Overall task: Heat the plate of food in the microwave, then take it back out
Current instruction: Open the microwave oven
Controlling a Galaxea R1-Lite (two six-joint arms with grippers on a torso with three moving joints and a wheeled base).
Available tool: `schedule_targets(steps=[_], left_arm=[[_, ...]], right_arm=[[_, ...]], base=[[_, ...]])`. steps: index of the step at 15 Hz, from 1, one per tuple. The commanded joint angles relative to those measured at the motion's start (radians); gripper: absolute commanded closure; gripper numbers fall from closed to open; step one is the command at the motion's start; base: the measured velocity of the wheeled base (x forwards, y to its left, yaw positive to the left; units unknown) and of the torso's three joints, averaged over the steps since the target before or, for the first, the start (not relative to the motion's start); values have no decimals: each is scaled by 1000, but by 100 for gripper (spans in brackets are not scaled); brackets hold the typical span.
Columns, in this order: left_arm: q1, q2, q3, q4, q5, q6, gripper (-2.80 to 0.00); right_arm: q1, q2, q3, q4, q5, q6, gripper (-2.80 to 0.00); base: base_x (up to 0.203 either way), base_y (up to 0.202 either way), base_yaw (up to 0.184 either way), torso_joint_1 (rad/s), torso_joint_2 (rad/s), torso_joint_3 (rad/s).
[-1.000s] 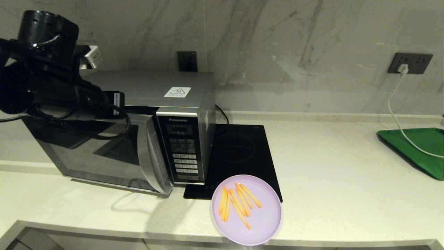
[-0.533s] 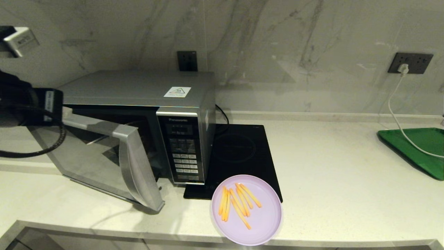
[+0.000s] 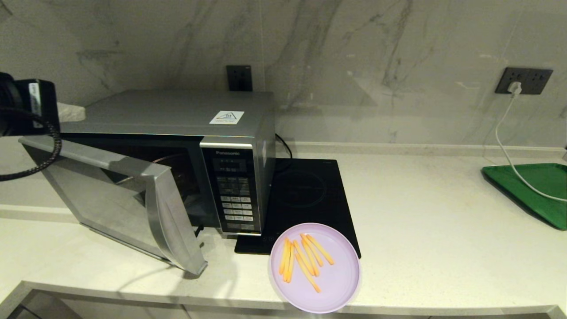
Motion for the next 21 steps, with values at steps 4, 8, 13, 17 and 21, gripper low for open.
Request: schedule_targets(steps=[4,8,13,17,21], left_arm=[[-127,134,-1,-19,55,-38,0],[-141,177,6,-35,83,-64,0],[-135,203,26,-37,116,-87,0],[-141,215,60,-69,138,-87,0],[-141,210,91,-106,144,-83,0]], right_arm=[[1,0,0,3,0,1,0],[0,0,0,1,0,1,0],[0,0,0,3,0,1,0],[1,0,0,3,0,1,0],[1,0,0,1,0,1,0]], base=[[0,0,0,0,0,0],[0,0,0,0,0,0],[0,0,0,0,0,0],[0,0,0,0,0,0],[0,0,0,0,0,0]])
